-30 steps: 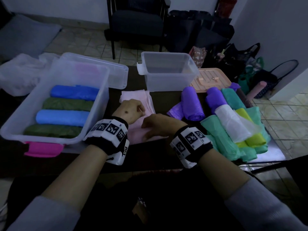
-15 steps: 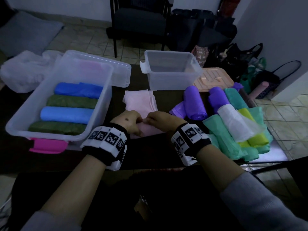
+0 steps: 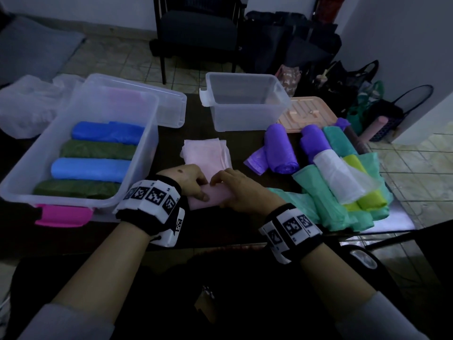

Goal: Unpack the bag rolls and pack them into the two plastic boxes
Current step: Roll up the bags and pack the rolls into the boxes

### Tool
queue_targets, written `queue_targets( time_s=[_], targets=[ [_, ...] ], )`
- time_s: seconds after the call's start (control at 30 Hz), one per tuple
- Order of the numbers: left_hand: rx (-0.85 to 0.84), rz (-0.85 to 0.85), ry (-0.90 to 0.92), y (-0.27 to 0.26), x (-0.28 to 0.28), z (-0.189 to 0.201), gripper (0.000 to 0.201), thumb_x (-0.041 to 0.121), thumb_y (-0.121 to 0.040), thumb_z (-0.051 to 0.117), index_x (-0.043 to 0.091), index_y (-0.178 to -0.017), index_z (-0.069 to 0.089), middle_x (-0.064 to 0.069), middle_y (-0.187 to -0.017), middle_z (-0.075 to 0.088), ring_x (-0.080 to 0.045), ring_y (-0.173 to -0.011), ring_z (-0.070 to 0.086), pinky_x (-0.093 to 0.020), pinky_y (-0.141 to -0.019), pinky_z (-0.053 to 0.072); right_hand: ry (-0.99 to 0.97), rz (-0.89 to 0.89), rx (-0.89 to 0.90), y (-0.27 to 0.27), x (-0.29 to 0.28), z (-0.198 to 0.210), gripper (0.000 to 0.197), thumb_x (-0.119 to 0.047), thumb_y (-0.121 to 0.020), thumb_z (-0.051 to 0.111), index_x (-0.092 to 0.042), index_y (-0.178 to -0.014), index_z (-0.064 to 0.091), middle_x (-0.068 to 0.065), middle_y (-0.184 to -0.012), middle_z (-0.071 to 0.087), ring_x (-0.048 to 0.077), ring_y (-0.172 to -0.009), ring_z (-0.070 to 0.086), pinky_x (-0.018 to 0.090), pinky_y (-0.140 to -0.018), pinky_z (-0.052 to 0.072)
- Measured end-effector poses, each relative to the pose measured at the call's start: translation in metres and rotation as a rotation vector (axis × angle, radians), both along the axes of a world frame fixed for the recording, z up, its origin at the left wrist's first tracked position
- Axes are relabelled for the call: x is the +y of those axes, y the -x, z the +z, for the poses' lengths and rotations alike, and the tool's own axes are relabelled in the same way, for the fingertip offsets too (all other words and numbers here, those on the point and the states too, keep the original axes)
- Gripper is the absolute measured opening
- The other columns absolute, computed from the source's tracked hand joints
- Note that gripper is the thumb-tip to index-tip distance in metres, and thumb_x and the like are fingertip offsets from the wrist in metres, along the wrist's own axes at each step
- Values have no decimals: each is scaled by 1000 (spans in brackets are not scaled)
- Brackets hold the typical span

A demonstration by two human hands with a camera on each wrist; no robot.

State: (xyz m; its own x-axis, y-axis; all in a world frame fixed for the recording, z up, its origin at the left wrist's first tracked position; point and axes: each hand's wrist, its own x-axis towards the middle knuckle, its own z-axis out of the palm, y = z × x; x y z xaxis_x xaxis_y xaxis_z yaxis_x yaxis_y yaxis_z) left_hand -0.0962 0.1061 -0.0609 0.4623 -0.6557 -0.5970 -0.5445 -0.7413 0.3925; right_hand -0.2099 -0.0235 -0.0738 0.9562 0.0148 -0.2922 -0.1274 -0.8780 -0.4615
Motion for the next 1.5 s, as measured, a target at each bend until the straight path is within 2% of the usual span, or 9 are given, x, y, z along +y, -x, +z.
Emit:
queue_targets(
  time_s=[0.2,0.37,0.57,0.77,0.87,1.0,1.1,1.23,1.5],
  targets=[
    [-156,128,223,8,1,5,42,20,-79,72,15,-120,61,-3,-120,61,-11,-103,55,-20,-85,39,-60,-84,120,-18,-8,1,49,-18,-90,57,-19,-137,43,4,-139,46,20,-127,44,26,-102,31],
    [-189,105,113,15,-4,-3,61,16,-70,79,19,-125,53,-4,-122,57,-19,-111,56,-31,-90,45,5,-51,189,-31,-5,5,47,-18,-96,48,-15,-141,38,9,-142,42,24,-129,41,31,-105,30],
    [-174,83,98,7,-6,0,41,11,-83,65,15,-123,55,-7,-120,59,-22,-107,58,-30,-90,46,188,-16,-138,-13,10,3,43,-18,-85,57,-13,-127,45,10,-129,43,25,-119,40,39,-101,38],
    [-92,40,18,4,-5,3,44,18,-83,66,17,-125,54,-6,-118,60,-21,-106,58,-32,-91,48,265,16,-166,-5,18,0,49,-18,-82,65,-14,-126,44,9,-126,46,25,-116,44,35,-93,43],
    [-60,39,5,6,-4,4,47,25,-77,72,14,-120,57,-6,-106,63,-21,-95,62,-35,-87,52,173,-17,-64,-11,16,8,46,-15,-85,61,-15,-128,45,9,-126,50,24,-117,47,33,-94,40],
    [-78,90,43,11,0,-1,75,26,-71,78,17,-133,38,-5,-124,52,-21,-109,54,-38,-92,48,-10,-102,124,-15,8,17,46,-15,-89,58,-19,-133,45,6,-132,51,20,-118,50,27,-94,37],
    [-111,103,115,12,-1,-4,62,22,-72,77,18,-125,45,-4,-123,49,-18,-108,51,-35,-90,46,-19,-89,193,-20,3,17,48,-17,-93,53,-20,-139,40,7,-136,48,21,-118,49,24,-91,34],
    [-52,185,204,10,0,-3,46,18,-80,69,18,-121,48,-4,-121,52,-16,-104,55,-33,-89,47,-121,-158,271,-28,-1,12,48,-19,-95,49,-20,-139,30,12,-138,45,24,-118,50,37,-102,41],
    [-183,157,153,6,-5,-7,37,26,-92,54,11,-126,54,-11,-127,56,-25,-116,53,-33,-95,41,130,-106,-115,-22,7,0,34,-16,-94,49,-16,-128,48,7,-135,42,21,-127,38,33,-105,34]
  ],
)
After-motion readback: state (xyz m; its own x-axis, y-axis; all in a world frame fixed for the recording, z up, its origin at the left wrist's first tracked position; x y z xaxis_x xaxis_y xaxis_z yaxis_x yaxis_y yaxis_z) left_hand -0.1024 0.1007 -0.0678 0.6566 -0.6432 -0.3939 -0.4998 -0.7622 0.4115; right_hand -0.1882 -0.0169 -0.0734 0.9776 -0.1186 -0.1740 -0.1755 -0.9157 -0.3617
